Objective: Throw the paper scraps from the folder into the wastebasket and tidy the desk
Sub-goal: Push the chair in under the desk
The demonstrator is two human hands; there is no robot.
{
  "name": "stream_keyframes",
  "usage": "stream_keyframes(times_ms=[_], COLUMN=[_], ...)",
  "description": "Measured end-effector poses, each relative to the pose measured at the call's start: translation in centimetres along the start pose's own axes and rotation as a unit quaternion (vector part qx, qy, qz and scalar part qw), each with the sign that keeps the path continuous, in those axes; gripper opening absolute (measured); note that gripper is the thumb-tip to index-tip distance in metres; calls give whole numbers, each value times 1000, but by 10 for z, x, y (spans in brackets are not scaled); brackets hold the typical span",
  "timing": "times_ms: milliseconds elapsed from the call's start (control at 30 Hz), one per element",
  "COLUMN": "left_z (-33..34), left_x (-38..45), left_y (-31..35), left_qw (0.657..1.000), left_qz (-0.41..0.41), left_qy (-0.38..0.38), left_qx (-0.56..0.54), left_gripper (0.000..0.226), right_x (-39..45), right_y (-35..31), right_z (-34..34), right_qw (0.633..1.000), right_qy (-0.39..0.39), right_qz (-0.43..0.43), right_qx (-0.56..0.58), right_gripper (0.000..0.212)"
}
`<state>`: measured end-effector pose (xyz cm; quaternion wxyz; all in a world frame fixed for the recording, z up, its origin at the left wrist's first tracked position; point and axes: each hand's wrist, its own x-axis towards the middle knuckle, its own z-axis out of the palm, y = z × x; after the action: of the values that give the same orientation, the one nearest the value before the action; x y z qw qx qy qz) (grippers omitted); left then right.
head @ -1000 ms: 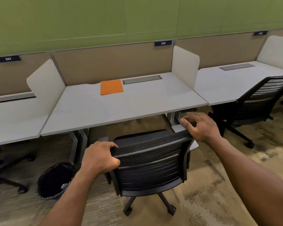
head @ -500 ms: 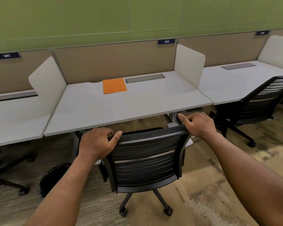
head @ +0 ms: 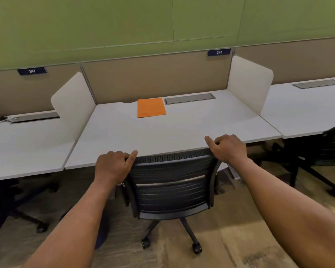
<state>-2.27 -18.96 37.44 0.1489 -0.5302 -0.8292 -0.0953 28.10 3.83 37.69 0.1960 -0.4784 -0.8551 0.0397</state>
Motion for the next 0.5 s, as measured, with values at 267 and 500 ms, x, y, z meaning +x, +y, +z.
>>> stream_keyframes(times_ms=[267, 500], left_z=[28, 37], left_x=[58, 90], left_y=[-21, -30], left_qw=[999, 998], left_qz=[-34, -53], left_qy=[25, 19], left_qx=[4, -6], left_gripper=[78, 64], right_x=[71, 110], right_y=[-11, -17], right_z=[28, 43], right_qw=[1000, 1000], right_qy=[-13, -12], right_qz=[-6, -10], right_qx=[2, 16], right_gripper=[76, 75])
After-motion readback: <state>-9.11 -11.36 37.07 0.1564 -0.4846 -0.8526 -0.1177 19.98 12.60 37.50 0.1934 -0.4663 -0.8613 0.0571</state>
